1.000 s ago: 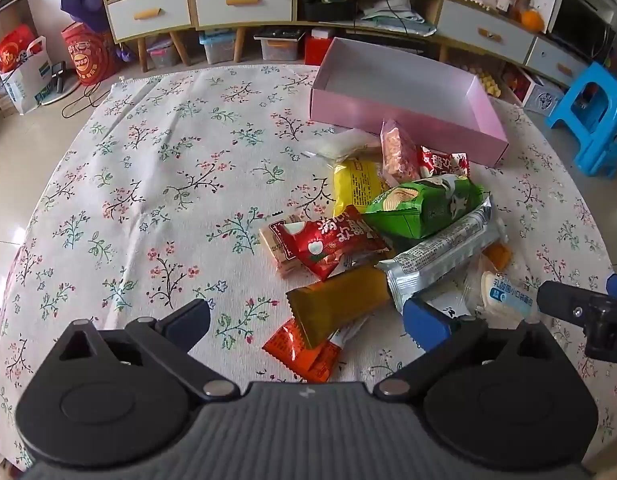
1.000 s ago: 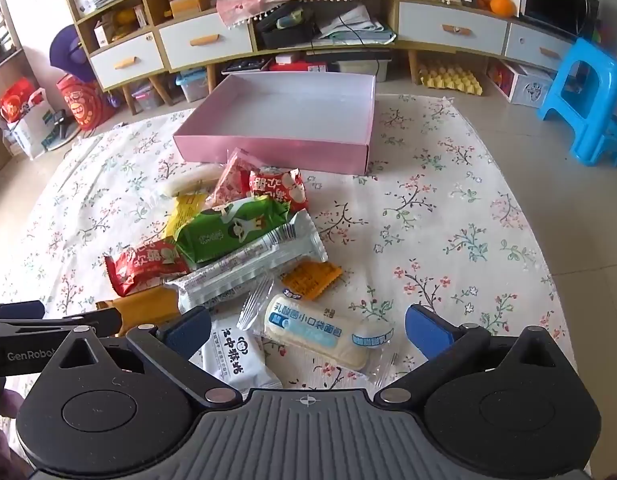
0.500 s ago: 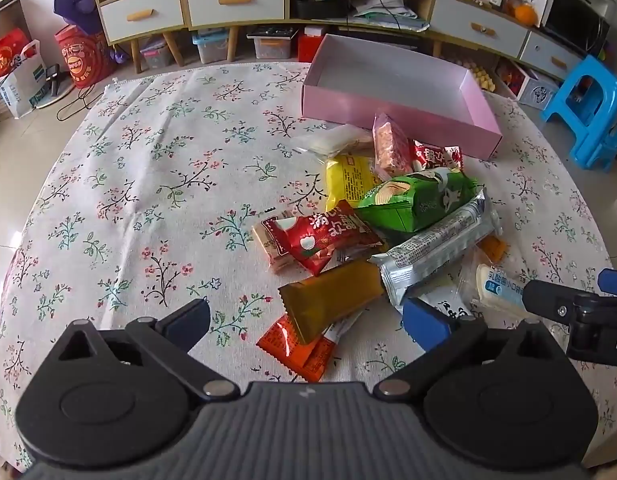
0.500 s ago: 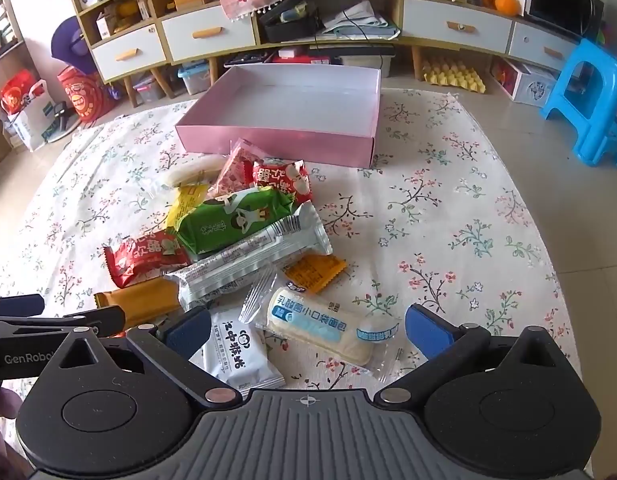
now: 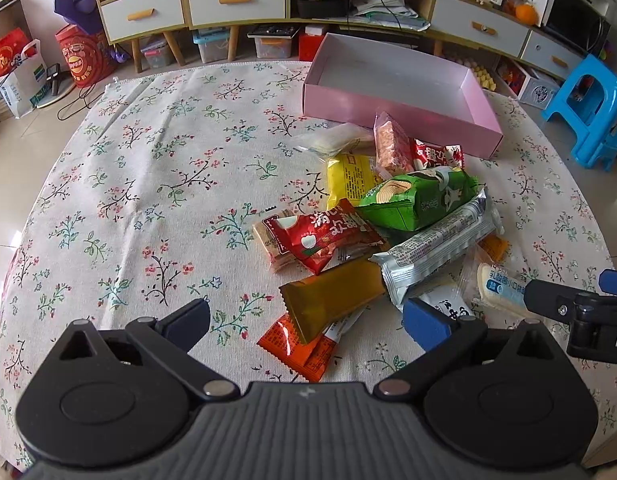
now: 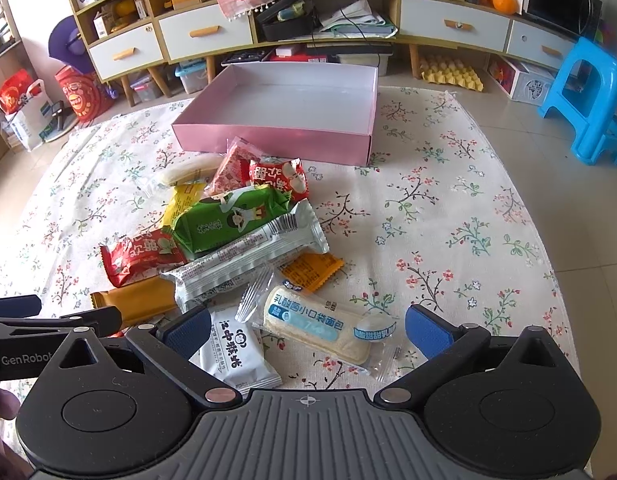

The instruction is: Organize snacks

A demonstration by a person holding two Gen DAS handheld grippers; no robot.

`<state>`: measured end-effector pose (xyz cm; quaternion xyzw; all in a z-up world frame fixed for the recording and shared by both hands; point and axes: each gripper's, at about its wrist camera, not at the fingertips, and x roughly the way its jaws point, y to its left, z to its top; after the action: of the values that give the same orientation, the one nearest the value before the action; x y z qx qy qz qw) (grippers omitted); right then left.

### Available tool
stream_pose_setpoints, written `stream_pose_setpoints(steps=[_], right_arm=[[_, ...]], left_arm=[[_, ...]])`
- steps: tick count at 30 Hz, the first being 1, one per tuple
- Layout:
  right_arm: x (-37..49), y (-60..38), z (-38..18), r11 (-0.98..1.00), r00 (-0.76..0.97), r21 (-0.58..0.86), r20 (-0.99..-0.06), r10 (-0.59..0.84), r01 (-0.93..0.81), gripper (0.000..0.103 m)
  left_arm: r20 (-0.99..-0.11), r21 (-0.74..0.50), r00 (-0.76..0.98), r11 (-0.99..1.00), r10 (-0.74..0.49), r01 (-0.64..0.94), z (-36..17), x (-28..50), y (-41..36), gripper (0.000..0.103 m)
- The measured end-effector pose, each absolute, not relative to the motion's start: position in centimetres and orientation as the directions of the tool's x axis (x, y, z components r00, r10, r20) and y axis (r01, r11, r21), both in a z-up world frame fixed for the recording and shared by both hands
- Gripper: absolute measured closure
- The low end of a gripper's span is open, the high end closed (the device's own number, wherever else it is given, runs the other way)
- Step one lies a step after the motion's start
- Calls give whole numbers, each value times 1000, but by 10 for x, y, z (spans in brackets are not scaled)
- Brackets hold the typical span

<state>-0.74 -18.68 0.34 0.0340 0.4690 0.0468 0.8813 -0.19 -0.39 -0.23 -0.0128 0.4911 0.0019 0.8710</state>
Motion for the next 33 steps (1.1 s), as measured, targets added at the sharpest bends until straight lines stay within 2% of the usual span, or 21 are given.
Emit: stream_pose_setpoints(steps=[33], right_arm=[[-7,-186,1,993,551,104,-827,114,-49,0]], left_arm=[[-858,-22,514,1000,-11,-15,-2,-3,-1,0]])
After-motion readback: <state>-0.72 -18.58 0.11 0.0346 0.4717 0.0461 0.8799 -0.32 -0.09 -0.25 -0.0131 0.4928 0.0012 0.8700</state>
